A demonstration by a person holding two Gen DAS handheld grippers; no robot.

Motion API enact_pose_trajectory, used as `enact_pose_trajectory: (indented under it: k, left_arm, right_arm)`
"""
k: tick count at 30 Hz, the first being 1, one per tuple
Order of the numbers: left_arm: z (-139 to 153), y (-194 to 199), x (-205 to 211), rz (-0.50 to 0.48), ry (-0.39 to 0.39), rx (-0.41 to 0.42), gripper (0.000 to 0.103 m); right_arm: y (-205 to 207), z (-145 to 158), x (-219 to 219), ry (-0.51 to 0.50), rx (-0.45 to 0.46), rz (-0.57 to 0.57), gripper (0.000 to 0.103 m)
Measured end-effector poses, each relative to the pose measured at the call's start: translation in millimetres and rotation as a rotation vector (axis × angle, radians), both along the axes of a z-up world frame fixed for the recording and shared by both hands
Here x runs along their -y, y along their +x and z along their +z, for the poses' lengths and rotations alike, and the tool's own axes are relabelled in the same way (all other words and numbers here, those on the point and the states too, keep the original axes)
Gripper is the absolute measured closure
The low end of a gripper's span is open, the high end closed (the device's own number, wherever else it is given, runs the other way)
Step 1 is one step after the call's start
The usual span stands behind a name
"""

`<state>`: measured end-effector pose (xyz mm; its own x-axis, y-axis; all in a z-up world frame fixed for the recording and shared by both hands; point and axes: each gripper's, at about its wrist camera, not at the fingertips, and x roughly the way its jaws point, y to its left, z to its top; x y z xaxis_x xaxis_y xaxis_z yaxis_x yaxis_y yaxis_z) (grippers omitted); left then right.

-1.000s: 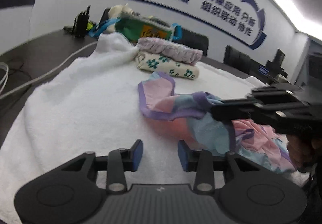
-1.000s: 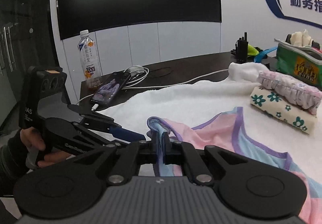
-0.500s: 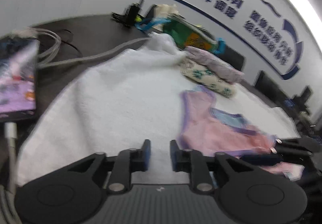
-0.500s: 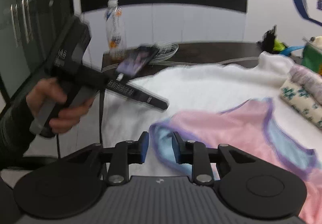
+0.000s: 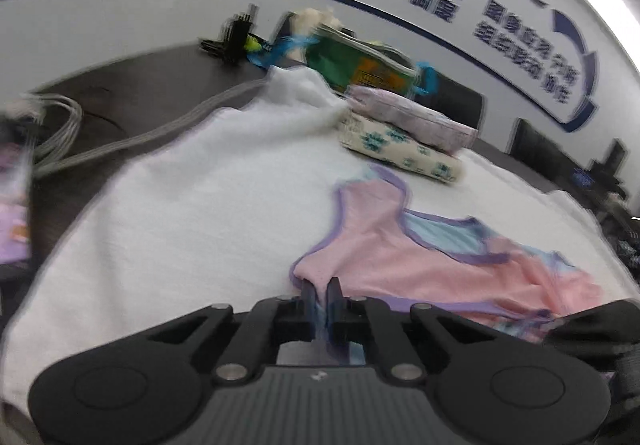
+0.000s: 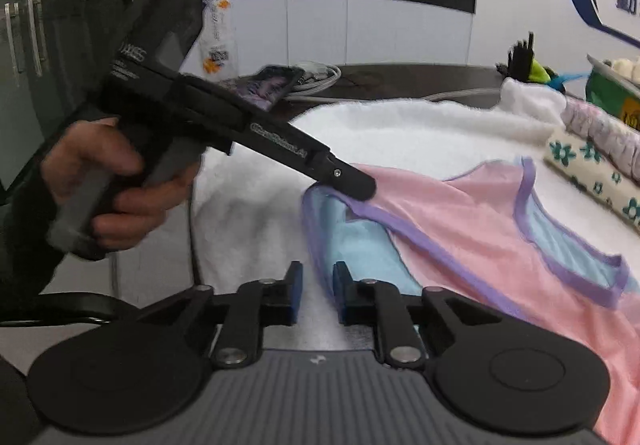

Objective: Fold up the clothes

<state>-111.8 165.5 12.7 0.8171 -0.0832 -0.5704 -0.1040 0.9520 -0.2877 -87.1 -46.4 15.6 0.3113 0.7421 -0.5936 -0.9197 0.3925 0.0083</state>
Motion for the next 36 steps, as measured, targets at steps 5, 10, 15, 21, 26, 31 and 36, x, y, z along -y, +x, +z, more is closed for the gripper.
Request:
enact_pose_trajectory:
  k: [5,10,15,21,26,31,36]
  left_arm:
    - [10.2,-9.9,13.2,0.058,0.087,0.057,0.079]
    - [18.7,-12.3,69.8,-0.237,0.040,0.113,0.064]
    - [5.2,-1.7,123.2,-0.472,-0.020,0.038,0.064]
    - [-3.6,2.5,160.1,-0.535,0.001,-0.014,0.064]
    - [-7.3,-2.2,173.3,-0.534,0.051,-0.018,0.063]
    - [-7.6,-7.3,173.3,-0.537,0.064,-0.014,0.060]
    - [-3.5,-12.9,161.0,-0.506,0.057,-0.017,0.060]
  right_arm:
    - [-2.2,17.2,68.6,0.070,0.048,-0.216,0.065]
    - [-4.6,10.3,148.4,0.046,0.037,-0.559,0.065]
    - [-17.5,-0.2,209.0,0.013,0.007,-0.823,0.065]
    - [-26.3,-12.9,239.3,-0.014,-0.020,-0.917,0.064]
    - [-25.4,-18.5,236.8,-0.012,-0.023,-0.895,0.063]
    - [-30.7,-15.2,244.3,0.026,-0.023,-0.911,0.063]
    - [-36.6,-3.0,239.0,0.139,-0.036,-0.808,0.063]
